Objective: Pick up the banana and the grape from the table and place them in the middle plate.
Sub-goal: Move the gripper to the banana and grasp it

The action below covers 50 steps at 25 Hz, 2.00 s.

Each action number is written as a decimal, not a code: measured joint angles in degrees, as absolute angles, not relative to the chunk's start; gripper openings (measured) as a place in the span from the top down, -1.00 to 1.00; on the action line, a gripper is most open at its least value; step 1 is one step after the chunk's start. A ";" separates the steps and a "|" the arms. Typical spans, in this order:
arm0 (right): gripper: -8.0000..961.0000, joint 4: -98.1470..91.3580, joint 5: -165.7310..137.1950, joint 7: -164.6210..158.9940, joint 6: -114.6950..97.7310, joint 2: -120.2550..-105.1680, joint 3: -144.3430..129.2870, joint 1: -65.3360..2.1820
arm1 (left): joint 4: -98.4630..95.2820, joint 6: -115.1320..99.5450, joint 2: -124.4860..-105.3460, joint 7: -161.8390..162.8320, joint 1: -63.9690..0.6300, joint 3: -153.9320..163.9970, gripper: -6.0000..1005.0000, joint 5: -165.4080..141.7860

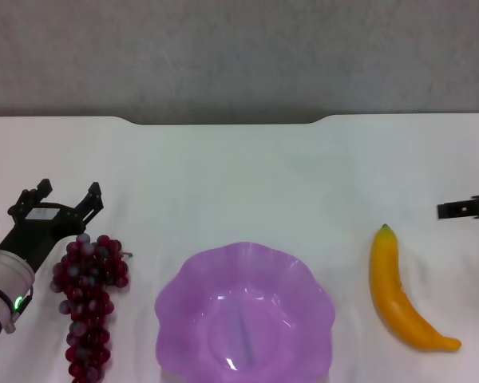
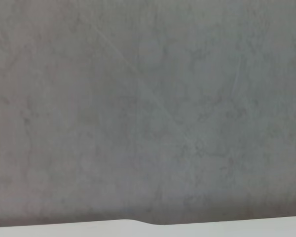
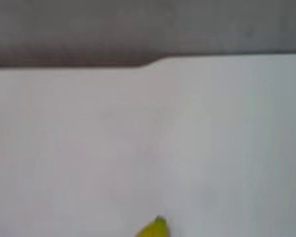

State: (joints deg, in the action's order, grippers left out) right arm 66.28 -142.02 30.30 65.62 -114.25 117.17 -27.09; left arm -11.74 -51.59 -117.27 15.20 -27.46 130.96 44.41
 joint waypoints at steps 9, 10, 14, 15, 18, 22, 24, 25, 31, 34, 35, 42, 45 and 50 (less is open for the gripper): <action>-0.84 53.44 -140.78 33.07 58.94 -114.93 107.64 -34.67 | -11.80 -51.59 -117.22 15.25 -27.93 130.96 -0.75 44.43; -0.84 52.56 -140.46 33.02 58.11 -114.94 106.44 -34.86 | -11.80 -51.59 -117.20 15.27 -28.09 130.96 -0.75 44.41; -0.84 50.08 -139.85 32.99 57.48 -114.95 105.64 -35.29 | -12.46 -51.59 -117.19 15.37 -28.44 130.96 -0.75 44.35; -0.84 49.70 -139.80 32.99 57.48 -114.95 105.62 -35.32 | -12.52 -51.59 -117.17 15.38 -28.44 130.96 -0.75 44.35; -0.84 48.75 -139.80 32.98 57.01 -114.88 105.88 -35.27 | -12.53 -51.59 -117.16 15.38 -28.32 130.96 -0.75 44.35; -0.85 47.40 -139.32 33.10 55.41 -114.95 105.77 -35.08 | -12.56 -51.59 -117.15 15.38 -28.24 130.96 -0.75 44.35; -0.84 46.70 -138.33 33.31 55.18 -115.01 104.86 -35.23 | -12.56 -51.59 -117.15 15.38 -28.24 130.96 -0.75 44.36; -0.84 46.35 -137.87 33.38 55.02 -115.01 104.31 -35.32 | -12.57 -51.59 -117.15 15.37 -28.24 130.96 -0.75 44.36; -0.84 45.21 -136.75 33.43 54.34 -115.00 103.40 -35.44 | -12.57 -51.59 -117.22 15.33 -28.34 130.96 -0.75 44.38; -0.84 44.21 -136.75 33.42 54.33 -114.99 102.94 -35.45 | -12.57 -51.59 -117.24 15.31 -28.36 130.96 -0.75 44.39; -0.84 43.97 -136.75 33.42 54.32 -114.98 102.91 -35.49 | -12.57 -51.59 -117.25 15.29 -28.37 130.96 -0.75 44.39; -0.84 40.67 -136.76 33.76 51.95 -114.91 102.73 -36.45 | -12.56 -51.59 -117.25 15.24 -28.39 130.95 -0.75 44.39; -0.84 39.48 -136.75 34.10 51.28 -114.99 102.49 -36.96 | -12.56 -51.59 -117.26 15.07 -28.39 130.96 -0.75 44.39; -0.84 36.53 -135.76 34.18 48.30 -115.06 99.86 -38.13 | -12.56 -51.59 -117.33 15.08 -28.39 130.96 -0.75 44.39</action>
State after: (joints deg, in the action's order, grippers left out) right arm 36.53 -135.76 34.18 48.30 -115.06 99.86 -38.13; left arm -12.56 -51.59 -117.33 15.08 -28.39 130.96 44.39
